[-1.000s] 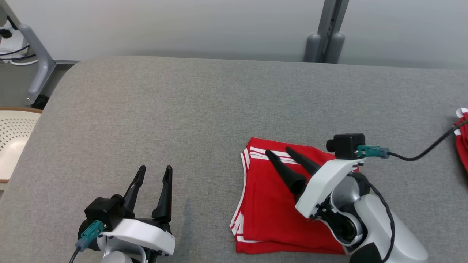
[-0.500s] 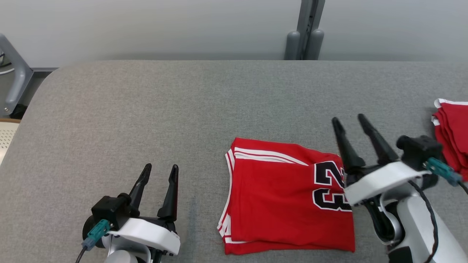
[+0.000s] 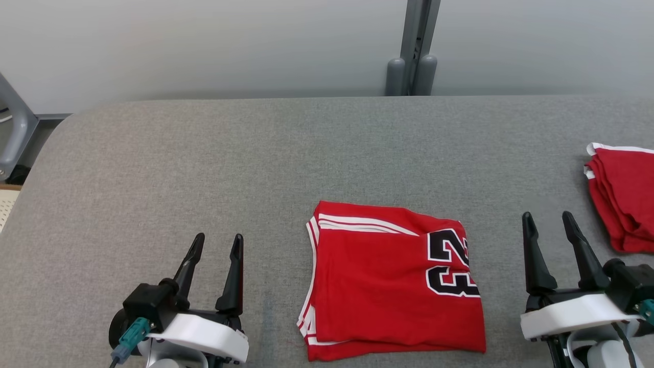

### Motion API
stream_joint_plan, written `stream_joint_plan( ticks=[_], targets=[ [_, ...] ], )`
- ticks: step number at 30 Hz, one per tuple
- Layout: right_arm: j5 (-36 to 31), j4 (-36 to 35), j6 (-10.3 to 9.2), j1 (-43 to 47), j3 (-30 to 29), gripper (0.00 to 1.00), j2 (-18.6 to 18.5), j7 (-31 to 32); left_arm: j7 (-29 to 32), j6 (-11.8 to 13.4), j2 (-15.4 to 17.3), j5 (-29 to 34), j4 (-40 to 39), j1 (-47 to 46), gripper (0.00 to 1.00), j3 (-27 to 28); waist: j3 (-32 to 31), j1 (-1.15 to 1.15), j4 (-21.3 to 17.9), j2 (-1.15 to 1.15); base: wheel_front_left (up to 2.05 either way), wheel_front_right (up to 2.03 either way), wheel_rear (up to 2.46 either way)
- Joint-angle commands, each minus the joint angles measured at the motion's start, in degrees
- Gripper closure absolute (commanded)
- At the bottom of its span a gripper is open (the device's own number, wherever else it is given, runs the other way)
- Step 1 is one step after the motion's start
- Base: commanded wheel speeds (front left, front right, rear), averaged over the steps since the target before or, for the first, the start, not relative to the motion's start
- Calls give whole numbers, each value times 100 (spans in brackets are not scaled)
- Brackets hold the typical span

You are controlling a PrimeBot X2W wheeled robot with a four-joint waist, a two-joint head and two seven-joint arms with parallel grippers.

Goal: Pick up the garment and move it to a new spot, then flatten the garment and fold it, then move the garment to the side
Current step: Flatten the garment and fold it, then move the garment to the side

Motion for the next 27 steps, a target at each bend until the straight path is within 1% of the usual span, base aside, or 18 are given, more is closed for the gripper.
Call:
stream_joint_plan(
  ticks=[1,4,13,27],
  targets=[
    [-54,-24,3,59,-72,0,-3,-39,-9,17,6,60,-31,55,0,49,-36,0,-26,0,0,0,0],
    [-96,-20,3,177,-136,0,13,-58,-9,9,-28,155,-68,142,0,128,-101,0,-60,0,0,0,0],
    [128,25,3,329,13,0,12,-68,-8,-76,-88,372,9,290,0,247,-246,0,-111,0,0,0,0],
    [197,54,3,343,125,0,13,-67,-8,-154,-142,569,120,341,0,344,-359,0,-42,0,0,0,0]
  ],
)
